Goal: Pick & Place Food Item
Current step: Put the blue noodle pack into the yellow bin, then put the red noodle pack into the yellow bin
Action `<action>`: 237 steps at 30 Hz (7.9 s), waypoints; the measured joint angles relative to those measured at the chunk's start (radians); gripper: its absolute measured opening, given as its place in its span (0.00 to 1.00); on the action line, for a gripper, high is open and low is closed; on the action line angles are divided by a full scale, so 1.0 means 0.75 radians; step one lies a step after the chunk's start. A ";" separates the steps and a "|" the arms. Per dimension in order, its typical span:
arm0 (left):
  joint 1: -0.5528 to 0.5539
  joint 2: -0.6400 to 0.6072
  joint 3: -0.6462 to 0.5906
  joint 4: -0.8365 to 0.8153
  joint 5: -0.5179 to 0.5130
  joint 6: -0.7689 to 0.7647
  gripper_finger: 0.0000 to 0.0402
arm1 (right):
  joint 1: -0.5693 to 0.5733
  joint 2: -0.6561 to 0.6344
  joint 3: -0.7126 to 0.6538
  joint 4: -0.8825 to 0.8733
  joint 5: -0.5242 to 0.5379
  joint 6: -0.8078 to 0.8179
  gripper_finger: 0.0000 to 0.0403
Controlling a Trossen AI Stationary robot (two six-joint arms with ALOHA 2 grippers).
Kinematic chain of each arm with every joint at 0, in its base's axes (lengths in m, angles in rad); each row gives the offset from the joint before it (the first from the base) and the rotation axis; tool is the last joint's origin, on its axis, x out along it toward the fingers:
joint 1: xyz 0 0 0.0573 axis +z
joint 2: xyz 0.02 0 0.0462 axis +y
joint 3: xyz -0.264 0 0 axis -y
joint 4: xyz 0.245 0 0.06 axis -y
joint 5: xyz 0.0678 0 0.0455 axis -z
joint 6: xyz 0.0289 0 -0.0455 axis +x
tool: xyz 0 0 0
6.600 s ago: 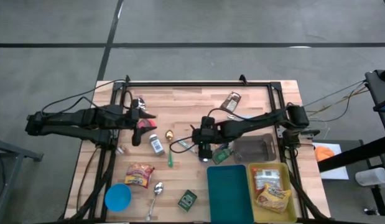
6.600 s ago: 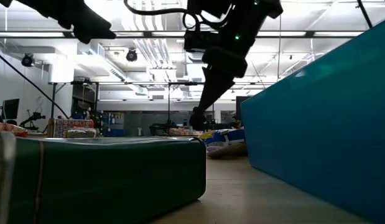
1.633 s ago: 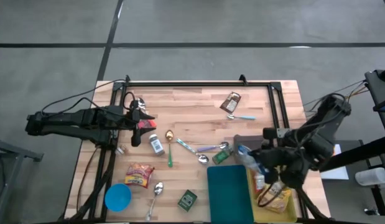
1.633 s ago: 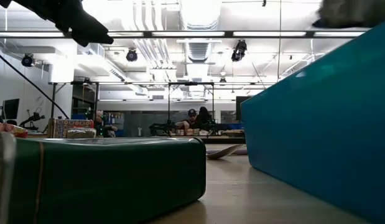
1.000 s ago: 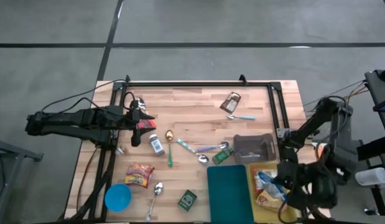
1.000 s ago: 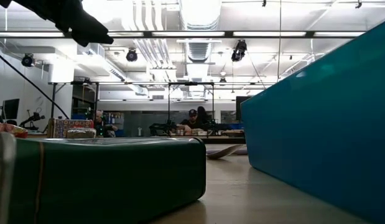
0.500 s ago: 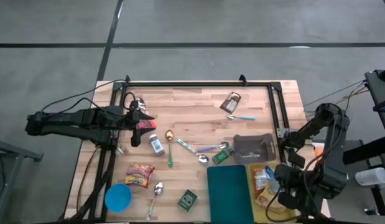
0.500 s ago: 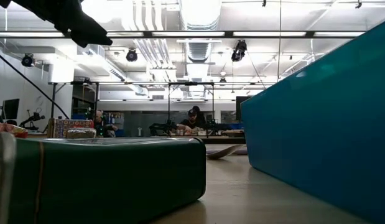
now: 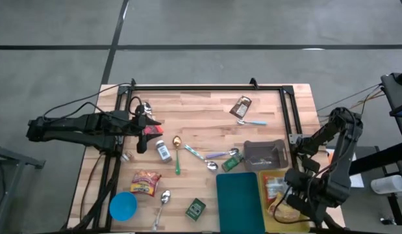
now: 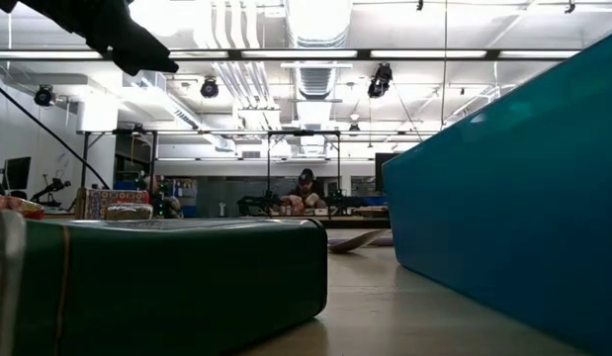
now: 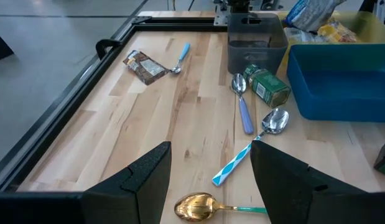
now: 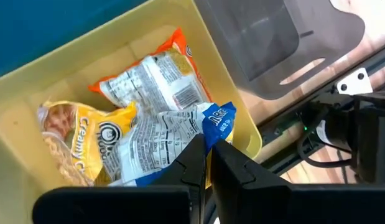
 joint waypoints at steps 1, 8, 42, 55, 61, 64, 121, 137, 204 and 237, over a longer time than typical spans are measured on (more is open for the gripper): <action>0.000 0.000 0.000 0.000 0.000 0.000 0.55 | 0.000 0.000 -0.004 0.002 0.003 0.020 0.03; 0.000 0.000 0.000 0.000 0.000 0.000 0.55 | 0.000 -0.007 -0.008 0.002 0.032 0.208 0.03; 0.000 0.000 0.000 -0.001 0.000 0.000 0.55 | -0.003 -0.052 -0.008 -0.011 0.479 0.347 0.69; 0.001 0.000 0.000 -0.001 0.000 0.000 0.55 | -0.323 -0.171 -0.125 0.063 0.930 -0.144 0.69; 0.000 0.000 0.000 -0.001 0.000 0.000 0.55 | -0.577 -0.327 -0.305 0.468 0.981 -0.647 0.69; 0.001 0.000 0.000 -0.001 0.000 0.000 0.55 | -0.695 -0.408 -0.418 0.751 0.979 -0.923 0.69; 0.001 0.000 0.000 -0.001 0.000 0.000 0.55 | -1.484 -0.836 -0.926 1.894 0.238 -2.282 0.69; 0.001 0.000 -0.001 -0.001 0.000 0.000 0.55 | -1.484 -0.836 -0.926 1.894 0.238 -2.283 0.69; -0.957 1.137 0.592 -0.707 -0.242 -1.445 0.55 | -1.484 -0.835 -0.926 1.893 0.238 -2.283 0.69; -0.663 0.936 0.174 -0.210 0.145 -0.696 0.55 | -1.483 -0.835 -0.926 1.893 0.238 -2.283 0.69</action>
